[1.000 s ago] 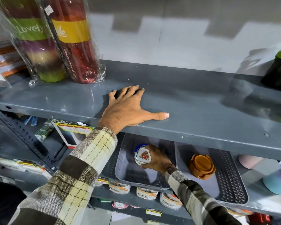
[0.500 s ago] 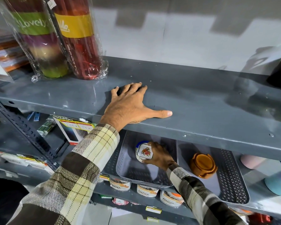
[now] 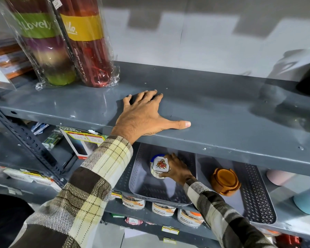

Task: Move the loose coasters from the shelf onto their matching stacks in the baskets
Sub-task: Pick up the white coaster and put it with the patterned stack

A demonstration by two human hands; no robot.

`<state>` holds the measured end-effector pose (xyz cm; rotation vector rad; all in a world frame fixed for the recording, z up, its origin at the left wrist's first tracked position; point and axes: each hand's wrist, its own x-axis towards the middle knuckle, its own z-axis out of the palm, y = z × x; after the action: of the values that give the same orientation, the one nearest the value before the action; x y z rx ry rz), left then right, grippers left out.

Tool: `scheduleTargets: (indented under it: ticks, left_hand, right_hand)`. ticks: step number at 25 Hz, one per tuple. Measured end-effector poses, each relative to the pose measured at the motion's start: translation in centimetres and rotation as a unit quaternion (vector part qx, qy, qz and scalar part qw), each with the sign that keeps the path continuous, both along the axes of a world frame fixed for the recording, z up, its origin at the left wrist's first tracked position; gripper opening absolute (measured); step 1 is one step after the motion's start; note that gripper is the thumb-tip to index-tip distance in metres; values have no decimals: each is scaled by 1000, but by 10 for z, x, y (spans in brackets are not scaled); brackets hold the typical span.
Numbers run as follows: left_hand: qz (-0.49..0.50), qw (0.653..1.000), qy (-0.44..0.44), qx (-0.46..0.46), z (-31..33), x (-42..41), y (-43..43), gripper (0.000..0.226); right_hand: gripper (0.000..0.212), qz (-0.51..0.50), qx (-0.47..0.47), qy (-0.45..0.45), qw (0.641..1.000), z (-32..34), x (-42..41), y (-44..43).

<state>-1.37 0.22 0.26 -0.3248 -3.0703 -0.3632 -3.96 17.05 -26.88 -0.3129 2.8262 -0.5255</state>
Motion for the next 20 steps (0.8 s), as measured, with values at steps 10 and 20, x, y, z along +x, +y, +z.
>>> scheduleTargets:
  ticks: [10,20]
  left_hand:
    - [2,1000,4,-1,0,0,0,135]
    - [-1,1000,10,-1,-2,-1,-1,138]
  right_hand:
    - [132,85,101,-31,991,-1,-20,-17]
    - [119,71,90,-31,993,-4,-19,-19]
